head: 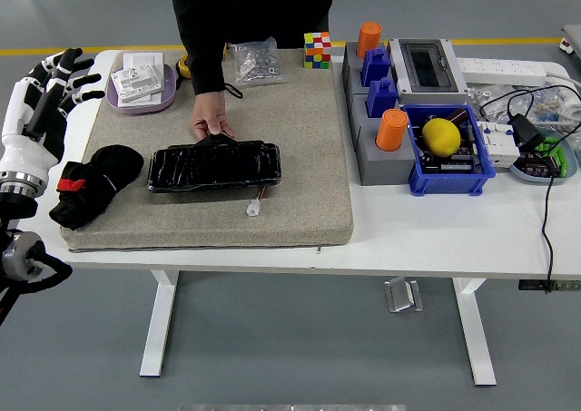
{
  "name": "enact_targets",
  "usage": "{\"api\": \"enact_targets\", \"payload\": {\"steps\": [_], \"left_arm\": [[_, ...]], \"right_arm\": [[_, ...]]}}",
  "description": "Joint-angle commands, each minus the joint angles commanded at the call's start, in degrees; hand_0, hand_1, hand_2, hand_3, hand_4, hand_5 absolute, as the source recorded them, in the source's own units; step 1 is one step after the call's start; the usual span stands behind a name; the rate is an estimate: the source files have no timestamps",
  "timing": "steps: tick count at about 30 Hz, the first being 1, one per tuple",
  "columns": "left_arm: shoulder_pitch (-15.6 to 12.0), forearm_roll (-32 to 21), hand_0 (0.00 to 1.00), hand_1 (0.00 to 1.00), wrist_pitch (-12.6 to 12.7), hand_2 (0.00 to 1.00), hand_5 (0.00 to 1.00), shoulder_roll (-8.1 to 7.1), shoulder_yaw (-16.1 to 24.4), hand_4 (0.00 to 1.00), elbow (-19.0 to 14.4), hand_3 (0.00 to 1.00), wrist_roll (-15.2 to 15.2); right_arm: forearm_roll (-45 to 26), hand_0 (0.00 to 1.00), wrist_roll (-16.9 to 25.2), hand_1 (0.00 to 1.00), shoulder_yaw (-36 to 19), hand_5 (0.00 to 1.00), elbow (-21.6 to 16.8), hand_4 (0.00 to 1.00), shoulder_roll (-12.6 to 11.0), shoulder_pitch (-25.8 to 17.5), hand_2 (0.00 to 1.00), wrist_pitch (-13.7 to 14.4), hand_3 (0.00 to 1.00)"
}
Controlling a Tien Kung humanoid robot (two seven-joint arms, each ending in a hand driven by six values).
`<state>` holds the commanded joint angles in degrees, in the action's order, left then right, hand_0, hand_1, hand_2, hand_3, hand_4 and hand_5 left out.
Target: Pick the rag up,wipe the panel,place it on the desk
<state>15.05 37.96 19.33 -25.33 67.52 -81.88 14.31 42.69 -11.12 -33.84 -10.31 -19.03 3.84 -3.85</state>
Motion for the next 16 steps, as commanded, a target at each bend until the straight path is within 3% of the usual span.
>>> {"api": "enact_targets", "payload": {"steps": [9, 16], "left_arm": [[0.3, -0.4, 0.446, 0.592, 0.1, 0.645, 0.534, -0.06, -0.2, 0.839, 0.0, 0.619, 0.0], [0.6, -0.5, 0.450, 0.591, 0.1, 0.639, 0.528, -0.03, -0.2, 0.836, 0.1, 0.616, 0.1]], "right_arm": [[-0.4, 0.726, 0.2, 0.577, -0.1, 0.416, 0.0, 0.998, 0.3, -0.1, 0.666, 0.1, 0.577], [3.0, 0.725, -0.7, 0.577, -3.8, 0.416, 0.0, 0.998, 0.5, 0.0, 0.666, -0.1, 0.576]]}}
